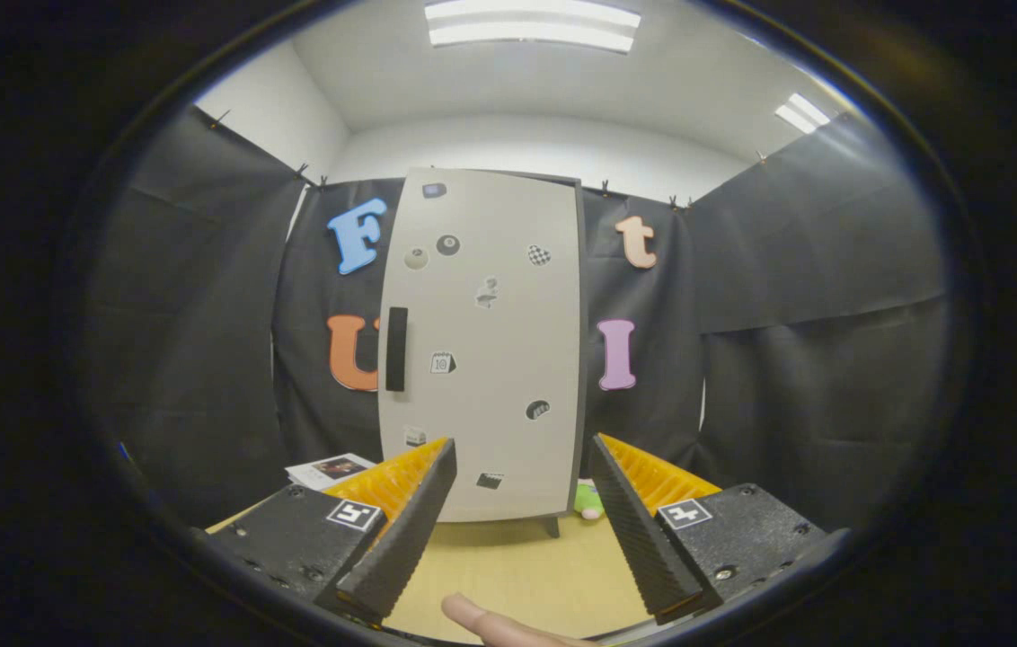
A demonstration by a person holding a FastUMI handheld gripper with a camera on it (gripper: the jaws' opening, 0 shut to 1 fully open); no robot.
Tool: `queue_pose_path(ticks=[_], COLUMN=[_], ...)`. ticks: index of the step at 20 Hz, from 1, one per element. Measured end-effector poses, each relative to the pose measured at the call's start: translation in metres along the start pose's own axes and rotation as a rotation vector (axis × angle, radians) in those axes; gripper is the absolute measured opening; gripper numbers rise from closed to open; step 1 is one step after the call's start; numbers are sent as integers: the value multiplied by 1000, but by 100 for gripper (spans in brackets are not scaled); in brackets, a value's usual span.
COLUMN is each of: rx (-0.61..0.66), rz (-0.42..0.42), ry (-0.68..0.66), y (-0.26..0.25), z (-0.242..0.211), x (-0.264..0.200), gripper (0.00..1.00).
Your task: Open the shoe cabinet door, grab the shoes and put them into the shoe cabinet, then close the shoe cabinet door.
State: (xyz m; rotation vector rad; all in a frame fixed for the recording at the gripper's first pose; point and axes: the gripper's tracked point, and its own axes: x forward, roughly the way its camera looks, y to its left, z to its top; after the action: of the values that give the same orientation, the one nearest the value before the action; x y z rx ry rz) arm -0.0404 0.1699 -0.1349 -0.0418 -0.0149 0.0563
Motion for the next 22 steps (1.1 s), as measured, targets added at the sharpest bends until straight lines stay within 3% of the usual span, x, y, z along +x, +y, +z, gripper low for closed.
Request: queue_pose_path(ticks=[22], rx=[-7], rz=[-2], ry=[-3], y=[-6], z=[-3], x=[-2], gripper=[97])
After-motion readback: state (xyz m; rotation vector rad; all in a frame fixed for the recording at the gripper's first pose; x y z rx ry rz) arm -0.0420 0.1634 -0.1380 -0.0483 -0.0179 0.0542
